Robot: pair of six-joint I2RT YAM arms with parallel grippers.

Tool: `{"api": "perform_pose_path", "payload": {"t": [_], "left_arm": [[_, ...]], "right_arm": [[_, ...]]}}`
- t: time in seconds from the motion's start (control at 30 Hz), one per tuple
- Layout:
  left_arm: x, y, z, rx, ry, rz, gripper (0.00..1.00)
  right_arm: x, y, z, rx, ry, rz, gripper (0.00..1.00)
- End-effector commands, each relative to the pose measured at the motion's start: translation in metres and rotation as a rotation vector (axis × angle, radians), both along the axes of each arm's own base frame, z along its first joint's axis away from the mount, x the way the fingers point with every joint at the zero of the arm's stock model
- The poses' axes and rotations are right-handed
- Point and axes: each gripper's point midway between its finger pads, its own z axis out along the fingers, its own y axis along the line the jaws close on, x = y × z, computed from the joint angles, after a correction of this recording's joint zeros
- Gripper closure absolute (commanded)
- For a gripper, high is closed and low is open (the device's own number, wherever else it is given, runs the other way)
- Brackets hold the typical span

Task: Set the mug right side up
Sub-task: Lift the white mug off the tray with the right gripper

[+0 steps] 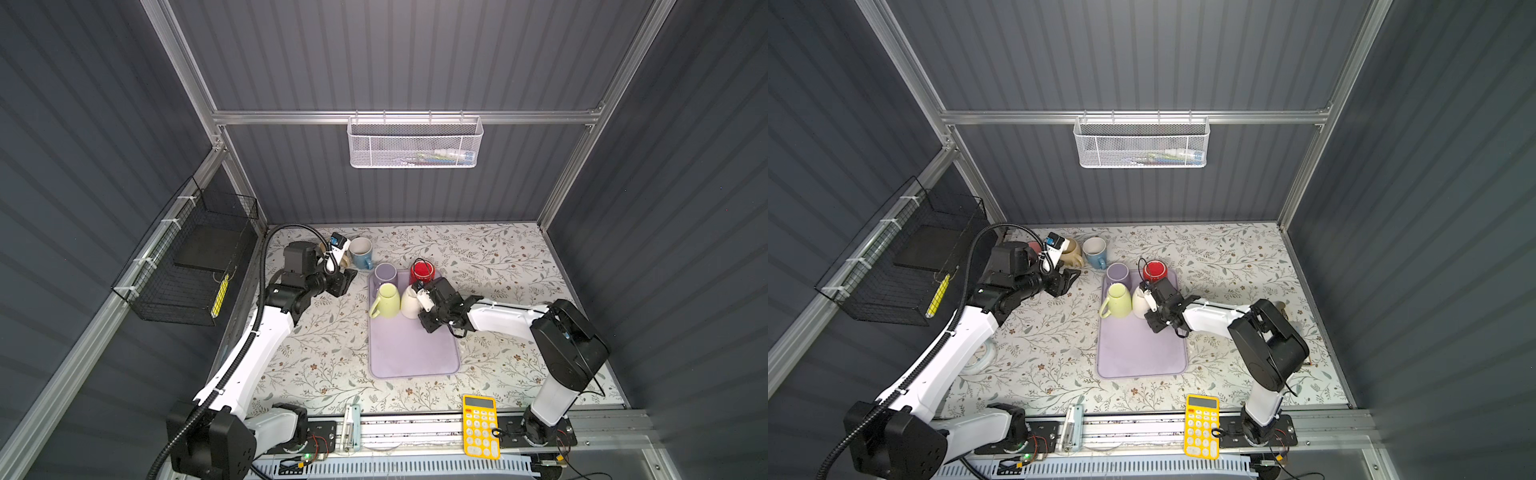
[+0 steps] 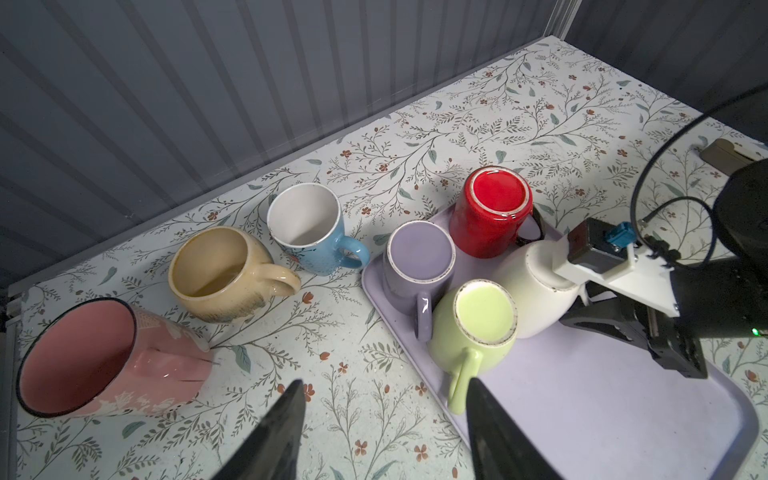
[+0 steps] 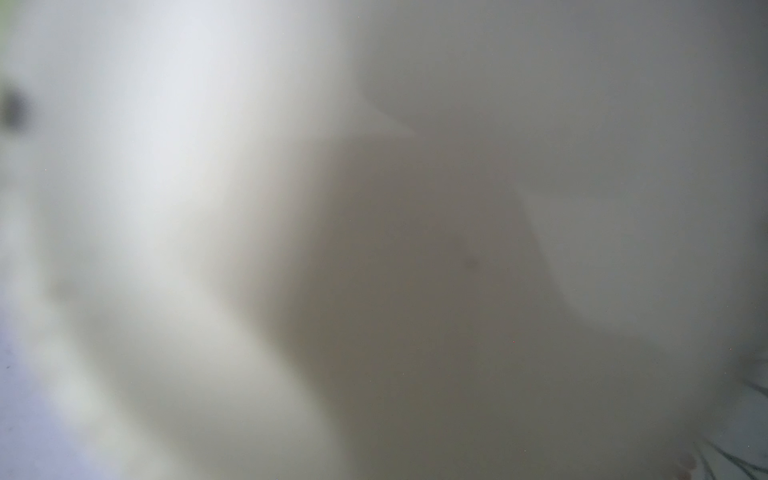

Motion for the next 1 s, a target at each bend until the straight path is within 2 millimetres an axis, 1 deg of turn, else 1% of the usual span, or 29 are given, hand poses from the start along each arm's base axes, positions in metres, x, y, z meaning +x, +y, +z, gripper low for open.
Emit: {"api": "perform_pose_path", "payload": {"t": [0.0, 0.1, 0.2, 0.4, 0.53, 0.73, 0.87, 0.97], "left_arm": [[-0.002, -0.003, -0.005, -0.010, 0.018, -0.006, 0.38], [-0.002, -0.003, -0.006, -0.010, 0.018, -0.006, 0.39], [-0.002, -0.003, -0.005, -0.011, 0.018, -0.007, 0.39], [-0.002, -0.003, -0.004, -0.014, 0.016, -0.006, 0.39], [-0.002, -0.004, -0.005, -0.018, 0.019, -0.008, 0.39], [-0.001, -0.006, -0.005, -0.028, 0.024, -0.011, 0.39], [0.001, -0.010, -0.009, -0.044, 0.049, -0.020, 0.39], [0.002, -0.013, -0.007, -0.063, 0.053, -0.027, 0.39]], "right_arm": [[-0.006, 0.003, 0.009, 0.040, 0.011, 0.004, 0.87], [-0.009, 0.006, 0.017, 0.074, 0.013, 0.013, 0.88], [-0.009, 0.004, 0.027, 0.117, 0.009, 0.002, 0.89], [-0.006, -0.006, 0.047, 0.228, 0.001, -0.041, 0.90], [-0.005, -0.012, 0.054, 0.277, 0.003, -0.063, 0.90], [-0.006, -0.015, 0.063, 0.326, -0.003, -0.068, 0.90], [-0.004, -0.016, 0.074, 0.368, -0.017, -0.069, 0.90], [-0.003, -0.018, 0.085, 0.415, -0.026, -0.071, 0.91]]}}
